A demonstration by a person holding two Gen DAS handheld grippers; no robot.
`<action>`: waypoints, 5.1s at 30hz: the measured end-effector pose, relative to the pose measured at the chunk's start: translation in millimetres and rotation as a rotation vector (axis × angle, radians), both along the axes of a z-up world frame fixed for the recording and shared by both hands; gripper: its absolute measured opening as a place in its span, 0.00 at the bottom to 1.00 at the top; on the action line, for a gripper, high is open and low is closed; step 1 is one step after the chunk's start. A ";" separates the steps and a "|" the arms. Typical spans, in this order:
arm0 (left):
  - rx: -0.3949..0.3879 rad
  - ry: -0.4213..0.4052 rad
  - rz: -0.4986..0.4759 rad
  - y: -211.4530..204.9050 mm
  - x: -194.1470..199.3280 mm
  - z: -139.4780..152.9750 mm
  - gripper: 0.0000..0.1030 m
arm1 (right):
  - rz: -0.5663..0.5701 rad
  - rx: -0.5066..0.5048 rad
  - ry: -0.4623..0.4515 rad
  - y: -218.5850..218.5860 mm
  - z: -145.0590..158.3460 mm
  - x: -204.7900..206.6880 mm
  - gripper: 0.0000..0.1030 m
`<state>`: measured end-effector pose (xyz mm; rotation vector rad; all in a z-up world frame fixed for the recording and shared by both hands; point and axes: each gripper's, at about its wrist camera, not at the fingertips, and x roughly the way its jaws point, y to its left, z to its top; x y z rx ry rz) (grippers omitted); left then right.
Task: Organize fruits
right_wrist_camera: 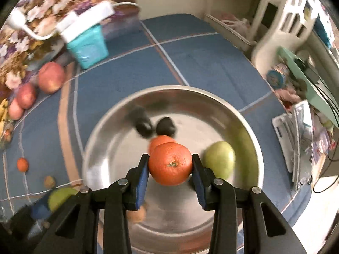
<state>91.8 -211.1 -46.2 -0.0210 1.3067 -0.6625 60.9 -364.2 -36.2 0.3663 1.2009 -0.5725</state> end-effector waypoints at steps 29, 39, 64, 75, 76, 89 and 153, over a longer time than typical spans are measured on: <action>0.081 -0.064 0.440 208.5 106.9 -9.5 1.00 | 0.356 0.161 -0.048 152.1 -2.3 82.2 0.51; 0.081 -0.041 0.397 199.8 120.1 -38.8 0.81 | 0.368 0.139 0.057 176.0 -41.0 93.8 0.50; 0.048 -0.028 0.270 125.5 49.6 1.4 0.35 | 0.216 0.132 -0.047 110.5 7.4 19.4 0.27; -0.002 -0.048 -0.041 5.3 -13.4 6.6 0.36 | -0.023 0.116 0.022 26.5 1.1 -47.9 0.27; -0.004 -0.038 -0.055 2.5 -17.5 5.3 0.35 | -0.038 0.122 0.024 21.9 0.5 -50.1 0.28; -0.017 0.012 0.026 22.3 -11.9 -1.1 0.61 | -0.059 0.149 0.023 11.2 -1.6 -55.1 0.28; 0.398 -0.127 0.430 189.8 -88.1 22.4 1.00 | 0.225 0.028 -0.105 130.0 31.3 -89.7 0.86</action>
